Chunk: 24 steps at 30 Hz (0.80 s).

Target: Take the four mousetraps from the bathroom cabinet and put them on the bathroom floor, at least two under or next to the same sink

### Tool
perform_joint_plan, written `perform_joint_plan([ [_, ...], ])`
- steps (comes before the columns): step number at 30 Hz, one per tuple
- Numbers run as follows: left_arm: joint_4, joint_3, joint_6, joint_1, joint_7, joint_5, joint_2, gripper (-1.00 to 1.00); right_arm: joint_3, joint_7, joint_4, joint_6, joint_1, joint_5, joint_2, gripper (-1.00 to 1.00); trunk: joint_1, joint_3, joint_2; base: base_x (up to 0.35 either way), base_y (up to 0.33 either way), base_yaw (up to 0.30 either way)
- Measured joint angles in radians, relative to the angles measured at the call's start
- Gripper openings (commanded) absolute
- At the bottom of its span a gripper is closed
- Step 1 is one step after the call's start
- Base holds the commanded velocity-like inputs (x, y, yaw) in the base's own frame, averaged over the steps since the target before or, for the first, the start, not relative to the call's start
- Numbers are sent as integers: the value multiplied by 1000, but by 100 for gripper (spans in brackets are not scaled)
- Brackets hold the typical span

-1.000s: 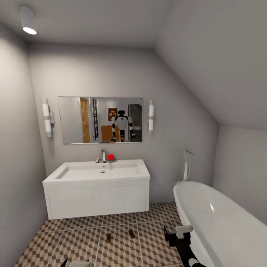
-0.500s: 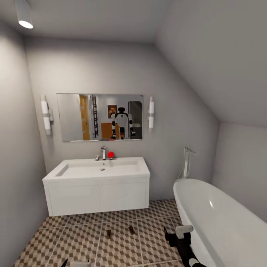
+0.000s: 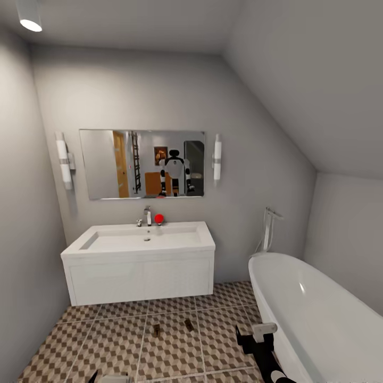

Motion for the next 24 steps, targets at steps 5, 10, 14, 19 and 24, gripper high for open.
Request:
perform_joint_plan([
  [5,0,0,1,2,0,0,0,100,0,0,0,0,0,0,0,100,0,-8,0,0,0,0],
  [10,0,0,0,4,0,0,0,100,0,0,0,0,0,0,0,100,0,-16,0,0,0,0],
  [14,0,0,1,4,0,0,-1,100,0,0,0,0,0,0,1,100,0,-23,0,0,0,0],
  [19,0,-1,1,6,0,0,-1,100,0,0,0,0,1,0,1,100,0,-31,0,0,0,0],
  [24,0,-1,1,6,0,0,-2,100,0,0,0,1,0,0,1,100,0,-39,0,0,0,0],
])
